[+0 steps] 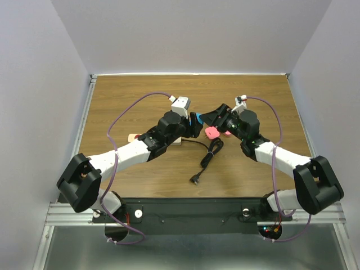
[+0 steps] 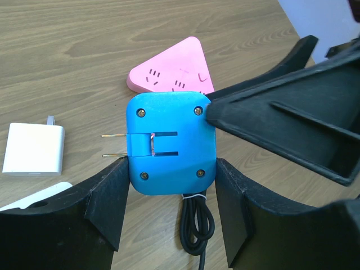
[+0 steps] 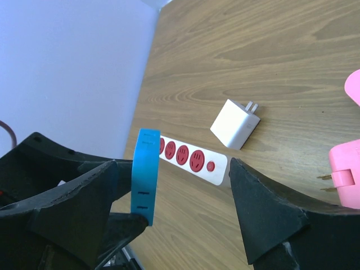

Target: Insert the plug

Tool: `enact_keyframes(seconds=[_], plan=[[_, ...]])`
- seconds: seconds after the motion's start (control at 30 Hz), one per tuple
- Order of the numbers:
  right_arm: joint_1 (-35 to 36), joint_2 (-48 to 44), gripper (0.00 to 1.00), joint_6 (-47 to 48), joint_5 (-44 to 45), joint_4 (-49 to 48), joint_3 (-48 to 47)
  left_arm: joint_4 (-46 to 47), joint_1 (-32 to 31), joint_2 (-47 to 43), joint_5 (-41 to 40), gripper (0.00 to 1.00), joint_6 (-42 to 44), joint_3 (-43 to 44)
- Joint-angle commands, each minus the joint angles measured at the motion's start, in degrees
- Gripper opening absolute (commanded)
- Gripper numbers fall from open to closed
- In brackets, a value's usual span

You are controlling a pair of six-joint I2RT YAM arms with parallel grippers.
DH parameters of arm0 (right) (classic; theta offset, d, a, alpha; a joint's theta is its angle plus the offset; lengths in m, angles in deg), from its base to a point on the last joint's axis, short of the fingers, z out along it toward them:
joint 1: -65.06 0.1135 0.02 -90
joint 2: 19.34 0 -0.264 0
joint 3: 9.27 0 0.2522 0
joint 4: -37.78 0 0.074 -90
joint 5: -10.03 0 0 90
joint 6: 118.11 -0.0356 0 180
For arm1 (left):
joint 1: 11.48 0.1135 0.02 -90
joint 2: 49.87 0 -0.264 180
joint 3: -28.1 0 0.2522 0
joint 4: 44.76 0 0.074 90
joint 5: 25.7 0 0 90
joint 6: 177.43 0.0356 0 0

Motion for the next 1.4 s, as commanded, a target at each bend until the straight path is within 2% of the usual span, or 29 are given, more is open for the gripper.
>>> enact_keyframes(seconds=[0.0, 0.13, 0.23, 0.33, 0.53, 0.57, 0.63, 0.67, 0.7, 0.77, 0.97, 1.03, 1.17, 1.37], plan=[[1.85, 2.41, 0.85, 0.22, -0.26, -3.79, -3.87, 3.29, -0.26, -2.66, -0.17, 0.20, 0.53, -0.20], [2.47, 4.17, 0.79, 0.57, -0.88, -3.96, -5.10, 3.29, -0.52, -2.57, -0.17, 0.20, 0.88, -0.11], [2.82, 4.79, 0.63, 0.75, -1.76, -3.87, -5.28, 3.38, -0.70, -2.66, -0.87, 0.20, 1.23, -0.02], [2.82, 5.93, 0.55, 0.93, -4.04, -3.61, -5.81, 3.38, -0.61, -2.57, -0.52, 0.20, 2.10, 0.33], [3.00, 9.18, 0.30, 1.80, -9.49, -3.17, -7.83, 3.47, -0.79, -2.57, 2.46, 0.22, 4.74, 0.68], [2.91, 9.44, 0.22, 1.89, -10.01, -3.17, -8.09, 3.64, -0.79, -2.83, 3.60, 0.25, 5.62, 0.51], [2.91, 9.97, 0.13, 2.15, -10.11, -3.17, -8.44, 3.65, -0.79, -3.19, 4.48, 0.35, 6.32, 0.16], [3.00, 10.15, 0.03, 2.42, -10.11, -3.17, -8.71, 3.56, -0.70, -3.45, 4.75, 0.51, 6.68, -0.28], [2.91, 10.24, 0.00, 2.68, -9.50, -3.08, -9.23, 3.56, -0.79, -4.15, 4.75, 0.60, 6.68, -0.55], [2.91, 9.80, 0.00, 3.30, -8.71, -2.91, -9.76, 3.21, -0.70, -5.03, 4.75, 0.73, 6.85, -1.42], [-0.42, 7.96, 0.00, 6.29, -10.37, -1.06, -11.61, 0.75, -0.44, -11.43, 3.52, 0.86, 6.85, -3.71], [-2.88, 6.11, 0.00, 7.42, -12.82, -0.71, -11.26, 0.57, 0.09, -13.02, 4.66, 0.86, 6.94, -4.33], [-6.05, 1.81, 0.00, 13.03, -19.31, 3.49, -10.73, 1.09, 3.42, -16.36, 13.51, 0.87, 6.86, -5.47], [-6.32, -2.50, 0.00, 19.03, -32.06, 9.39, -11.78, 3.55, 7.91, -18.48, 26.53, 0.87, 6.06, -6.09]])
